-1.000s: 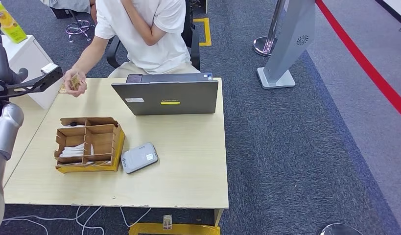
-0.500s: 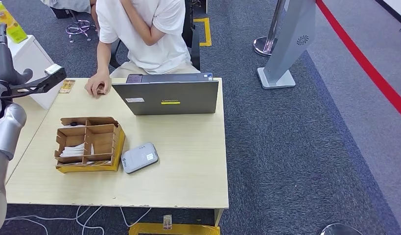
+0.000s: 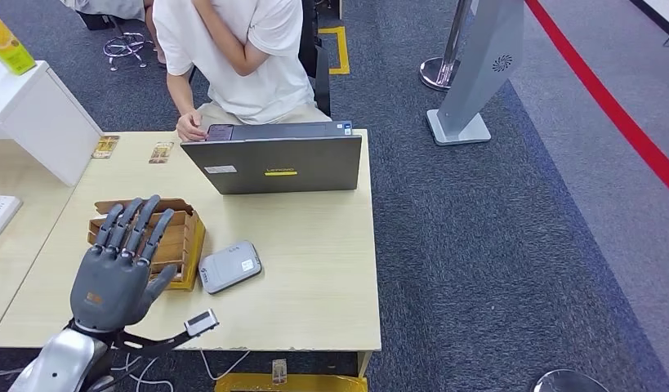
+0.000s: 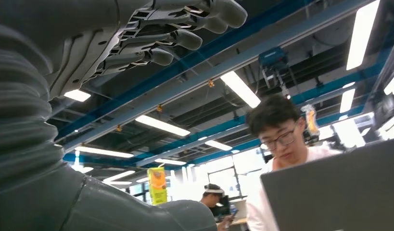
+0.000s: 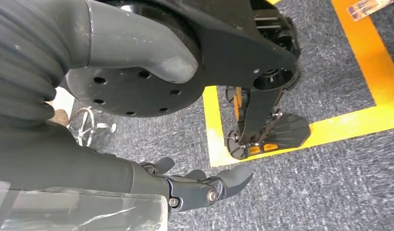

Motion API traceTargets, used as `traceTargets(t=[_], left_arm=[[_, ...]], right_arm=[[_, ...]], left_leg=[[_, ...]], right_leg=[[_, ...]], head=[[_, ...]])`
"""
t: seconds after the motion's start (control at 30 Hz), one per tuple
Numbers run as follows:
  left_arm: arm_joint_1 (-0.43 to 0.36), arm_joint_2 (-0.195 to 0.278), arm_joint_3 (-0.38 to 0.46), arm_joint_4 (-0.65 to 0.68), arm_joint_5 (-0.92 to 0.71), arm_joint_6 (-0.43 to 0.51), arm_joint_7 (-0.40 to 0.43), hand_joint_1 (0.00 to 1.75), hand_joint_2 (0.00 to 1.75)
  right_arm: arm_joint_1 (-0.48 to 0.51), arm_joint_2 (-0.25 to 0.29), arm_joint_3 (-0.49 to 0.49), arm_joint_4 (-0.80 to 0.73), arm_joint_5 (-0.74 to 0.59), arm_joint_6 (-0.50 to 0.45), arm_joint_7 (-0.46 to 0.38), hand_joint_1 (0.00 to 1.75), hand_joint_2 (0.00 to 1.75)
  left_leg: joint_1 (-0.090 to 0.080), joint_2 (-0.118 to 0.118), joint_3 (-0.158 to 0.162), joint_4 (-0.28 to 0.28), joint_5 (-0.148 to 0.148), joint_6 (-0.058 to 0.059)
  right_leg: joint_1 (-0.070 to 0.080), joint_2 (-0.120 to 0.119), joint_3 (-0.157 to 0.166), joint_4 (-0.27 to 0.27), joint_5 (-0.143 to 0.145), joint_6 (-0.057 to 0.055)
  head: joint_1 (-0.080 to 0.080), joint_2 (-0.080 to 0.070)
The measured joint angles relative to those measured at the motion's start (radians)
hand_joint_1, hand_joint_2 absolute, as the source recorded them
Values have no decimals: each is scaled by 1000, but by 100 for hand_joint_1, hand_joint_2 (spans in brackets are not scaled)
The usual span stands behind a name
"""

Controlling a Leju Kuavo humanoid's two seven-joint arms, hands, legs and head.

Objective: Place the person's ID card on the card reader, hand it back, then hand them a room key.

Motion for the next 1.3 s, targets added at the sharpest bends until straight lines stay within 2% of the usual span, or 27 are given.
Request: traceTargets(t=[0.13, 0.37, 0.47, 0.53, 0.67, 0.8, 1.0, 1.3], left_arm=[[86, 18, -17, -120, 6, 3, -17, 0, 175], [150, 24, -18, -202, 11, 4, -36, 0, 175], [174, 24, -19, -208, 4, -33, -6, 0, 175], [184, 25, -18, -204, -1, -91, 37, 0, 175], [177, 25, -7, -141, 5, -214, 111, 0, 175], [154, 23, 12, -58, 16, -266, 128, 0, 175], [131, 19, 29, 13, 28, -300, 136, 0, 175], [118, 16, 44, 34, 33, -311, 142, 0, 175]], right_arm=[[-2, 0, -18, 0, 0, -2, -2, 0, 175], [-2, 0, -37, 0, -1, -10, -6, 0, 175], [-2, 1, -42, 0, -1, -10, -6, 0, 175], [-2, 2, -44, 0, 2, -10, -3, 0, 175], [-2, 3, -45, 0, 15, -9, 5, 0, 175], [-2, 3, -45, 0, 25, -3, 10, 0, 175], [-2, 3, -45, 0, 38, 4, 10, 0, 175], [-2, 3, -45, 0, 40, 4, 10, 0, 175]], left_leg=[[1, -7, 0, 0, 1, -1], [2, -9, 1, 0, 2, -1], [2, -9, 2, 0, 2, -1], [2, -9, 2, 0, 2, -1], [2, -11, 2, 0, 3, -1], [2, -11, 2, 0, 3, -2], [2, -11, 1, 0, 4, -2], [2, -11, 1, 0, 4, -2]], right_leg=[[1, -7, 2, 0, -1, 0], [3, -9, 5, 1, 0, -1], [3, -9, 5, 1, 0, -1], [3, -10, 5, 1, 0, -1], [3, -11, 5, 1, 0, -1], [3, -11, 5, 1, 0, -1], [3, -11, 5, 1, 0, -1], [3, -11, 5, 1, 0, -1]], head=[[0, 0], [-1, 0], [0, 0], [0, 0], [0, 0], [0, 0], [0, 0], [0, 0]])
